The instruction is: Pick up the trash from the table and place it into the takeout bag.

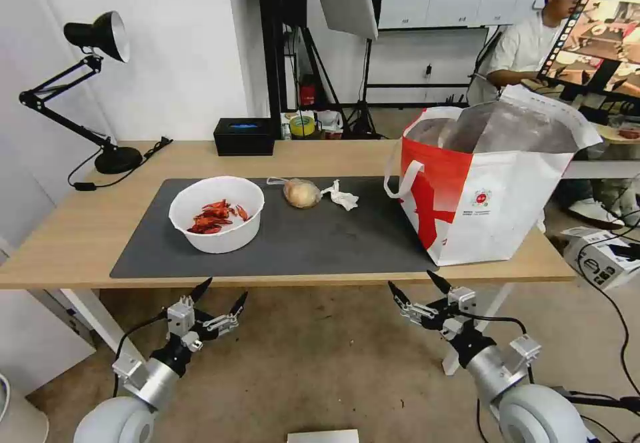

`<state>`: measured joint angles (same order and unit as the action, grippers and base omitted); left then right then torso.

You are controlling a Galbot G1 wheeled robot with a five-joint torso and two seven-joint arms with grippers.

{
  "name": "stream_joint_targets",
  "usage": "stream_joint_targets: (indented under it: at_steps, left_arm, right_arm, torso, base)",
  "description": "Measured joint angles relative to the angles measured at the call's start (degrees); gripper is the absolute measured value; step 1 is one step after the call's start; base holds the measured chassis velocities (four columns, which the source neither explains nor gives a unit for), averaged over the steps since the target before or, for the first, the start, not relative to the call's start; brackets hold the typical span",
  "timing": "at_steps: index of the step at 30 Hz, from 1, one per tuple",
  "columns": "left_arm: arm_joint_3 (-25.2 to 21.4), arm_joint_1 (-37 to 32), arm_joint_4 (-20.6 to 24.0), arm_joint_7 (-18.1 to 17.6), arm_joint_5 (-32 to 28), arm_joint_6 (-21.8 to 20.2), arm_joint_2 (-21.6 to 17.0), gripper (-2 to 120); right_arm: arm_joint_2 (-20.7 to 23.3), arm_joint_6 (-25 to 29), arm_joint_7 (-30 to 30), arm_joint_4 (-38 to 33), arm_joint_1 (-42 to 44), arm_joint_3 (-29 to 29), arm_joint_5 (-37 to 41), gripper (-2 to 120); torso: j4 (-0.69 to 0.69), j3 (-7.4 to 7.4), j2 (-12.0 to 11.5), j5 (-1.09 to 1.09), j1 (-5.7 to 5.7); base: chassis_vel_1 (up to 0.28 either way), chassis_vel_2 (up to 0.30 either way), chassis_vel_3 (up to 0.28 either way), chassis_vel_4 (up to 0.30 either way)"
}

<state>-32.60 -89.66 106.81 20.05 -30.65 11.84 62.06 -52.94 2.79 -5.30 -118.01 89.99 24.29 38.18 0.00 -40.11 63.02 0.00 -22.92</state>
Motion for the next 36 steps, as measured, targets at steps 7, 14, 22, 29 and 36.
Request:
stream_joint_targets:
  at_steps: [7,14,22,29,36]
  left_arm:
    - [0.59,0.48,0.56,-0.36,-0.01,-0.06,-0.02,100]
    - [0.88,0.57,1.71,-1.52,1.08,-0.75,0.14,100]
    - [1.18,1.37,0.88,-2.69,1.36,-1.07,0.35,100]
    - [1.63,2.55,-0.4,-3.25,1.3,-1.4,0.16,100]
    - [1.9,2.4,-0.89,-3.45,1.97,-1.12,0.66,100]
  right_arm:
    - [2.47,-1.74,-0.32,1.47,-5.11,-3.32,1.91,100]
    - [5.91,-4.18,3.21,1.82,-17.51,-11.63,3.75,100]
    - [4.83,-8.36,10.95,6.62,-36.98,-25.02,5.64,100]
    - [-1.07,-13.16,17.06,16.23,-51.82,-35.09,11.54,100]
    - [-9.29,-20.67,25.75,26.54,-64.05,-40.64,13.27,100]
  torso:
    - [0.0,0.0,0.0,0.0,0.0]
    - [0.01,-0.01,0.0,0.0,-0.01]
    - [0.01,-0.01,0.0,-0.01,-0.01]
    - [0.0,-0.01,-0.01,0.0,-0.01]
    - [0.01,-0.01,-0.01,-0.02,-0.01]
  base:
    - [0.0,0.0,0.0,0.0]
    - [0.0,0.0,0.0,0.0]
    - [0.0,0.0,0.0,0.0]
    - [0.0,0.0,0.0,0.0]
    - [0.0,0.0,0.0,0.0]
